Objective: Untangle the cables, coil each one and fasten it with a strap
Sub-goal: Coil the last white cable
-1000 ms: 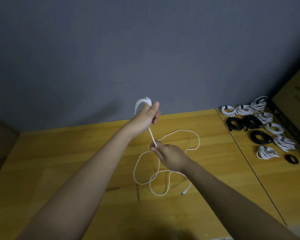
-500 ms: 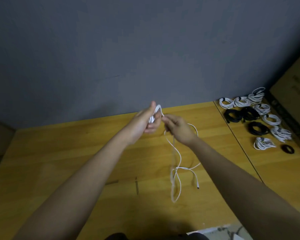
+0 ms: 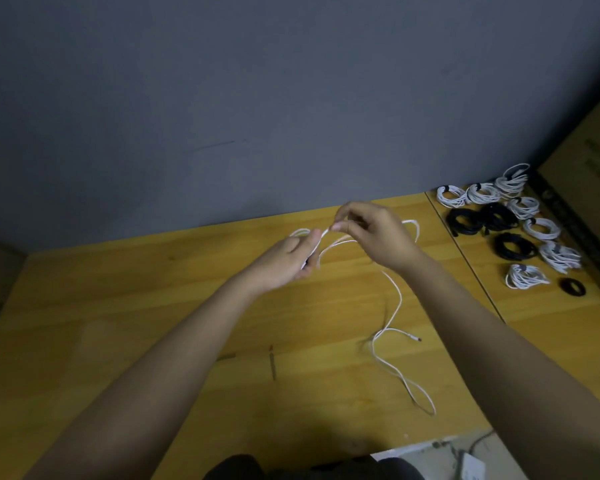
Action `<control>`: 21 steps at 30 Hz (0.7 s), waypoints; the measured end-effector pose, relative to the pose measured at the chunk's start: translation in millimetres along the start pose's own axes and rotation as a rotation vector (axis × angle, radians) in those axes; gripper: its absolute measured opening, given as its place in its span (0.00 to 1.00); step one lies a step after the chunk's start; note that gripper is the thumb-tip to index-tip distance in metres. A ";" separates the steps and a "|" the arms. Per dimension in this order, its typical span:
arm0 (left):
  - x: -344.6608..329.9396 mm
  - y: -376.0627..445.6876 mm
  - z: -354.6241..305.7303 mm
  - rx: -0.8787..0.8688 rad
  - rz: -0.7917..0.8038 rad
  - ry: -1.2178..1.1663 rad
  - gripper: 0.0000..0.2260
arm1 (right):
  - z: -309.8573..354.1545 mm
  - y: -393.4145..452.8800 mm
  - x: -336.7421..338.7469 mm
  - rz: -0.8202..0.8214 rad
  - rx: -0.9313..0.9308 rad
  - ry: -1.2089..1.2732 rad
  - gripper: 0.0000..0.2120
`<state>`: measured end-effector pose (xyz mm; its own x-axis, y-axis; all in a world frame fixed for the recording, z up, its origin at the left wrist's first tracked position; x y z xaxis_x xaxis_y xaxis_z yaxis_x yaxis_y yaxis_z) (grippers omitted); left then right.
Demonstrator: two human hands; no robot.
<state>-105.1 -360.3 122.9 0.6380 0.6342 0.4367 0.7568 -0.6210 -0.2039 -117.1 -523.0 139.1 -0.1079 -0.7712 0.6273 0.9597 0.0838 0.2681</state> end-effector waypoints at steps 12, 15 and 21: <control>17.5 33.6 3.7 -0.115 -0.267 -0.443 0.19 | -7.4 -56.7 -93.9 0.359 -0.089 -0.006 0.08; 8.9 38.8 33.1 -0.034 -0.255 0.038 0.24 | 4.4 -55.2 -79.5 0.434 0.031 -0.110 0.06; -0.9 7.8 46.9 0.150 -0.018 0.083 0.20 | -17.4 -14.7 -12.0 0.106 -0.021 0.013 0.04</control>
<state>-93.0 -344.1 79.8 0.6148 0.6008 0.5109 0.7848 -0.5303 -0.3207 -125.4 -526.0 114.9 -0.0025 -0.7669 0.6418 0.9709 0.1519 0.1853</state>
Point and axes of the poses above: each hand's wrist, its own y-axis towards the middle knuckle, its own x-axis out of the back of the hand, z = x × y, the point moved 4 cm from there along y, towards the middle knuckle, and after that the axes turned 2 degrees about -y, right-handed, at the moved point
